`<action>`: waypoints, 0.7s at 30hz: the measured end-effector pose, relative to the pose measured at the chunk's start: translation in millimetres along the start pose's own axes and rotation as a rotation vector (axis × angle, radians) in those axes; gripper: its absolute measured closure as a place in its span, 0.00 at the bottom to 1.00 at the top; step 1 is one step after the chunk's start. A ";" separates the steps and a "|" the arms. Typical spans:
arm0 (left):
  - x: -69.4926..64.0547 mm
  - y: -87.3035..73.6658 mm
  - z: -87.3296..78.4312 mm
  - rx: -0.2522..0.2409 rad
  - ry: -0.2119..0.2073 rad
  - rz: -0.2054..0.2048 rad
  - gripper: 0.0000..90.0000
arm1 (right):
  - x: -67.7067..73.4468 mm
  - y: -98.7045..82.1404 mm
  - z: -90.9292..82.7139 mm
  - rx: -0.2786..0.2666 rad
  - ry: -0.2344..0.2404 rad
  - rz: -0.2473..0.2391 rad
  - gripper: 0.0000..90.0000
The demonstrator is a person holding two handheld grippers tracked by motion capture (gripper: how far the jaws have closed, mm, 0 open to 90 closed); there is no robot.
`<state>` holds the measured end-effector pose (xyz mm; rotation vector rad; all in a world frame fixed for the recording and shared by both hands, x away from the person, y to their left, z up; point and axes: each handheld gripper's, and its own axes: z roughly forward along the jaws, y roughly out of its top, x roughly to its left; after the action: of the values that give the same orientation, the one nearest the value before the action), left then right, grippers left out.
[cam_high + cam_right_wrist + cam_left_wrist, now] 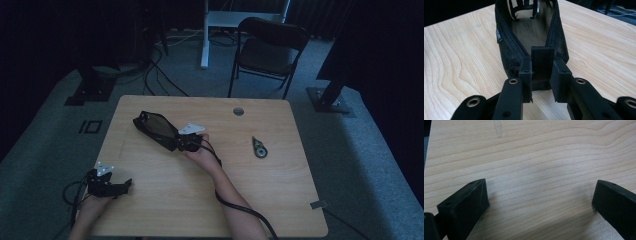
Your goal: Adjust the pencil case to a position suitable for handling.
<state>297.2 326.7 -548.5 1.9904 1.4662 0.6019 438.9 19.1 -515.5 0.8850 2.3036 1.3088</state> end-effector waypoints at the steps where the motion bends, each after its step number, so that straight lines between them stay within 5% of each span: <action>1: 0.0 0.0 0.0 0.000 0.000 0.000 0.01 | -0.6 -0.9 -1.3 0.000 0.001 0.004 0.82; 21: 0.0 0.0 0.0 0.000 0.000 0.000 0.01 | -20.5 -27.3 -40.3 -0.014 -0.045 0.043 0.82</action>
<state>297.2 326.7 -548.5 1.9903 1.4661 0.6018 421.7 -30.8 -518.4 0.9546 2.2503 1.3077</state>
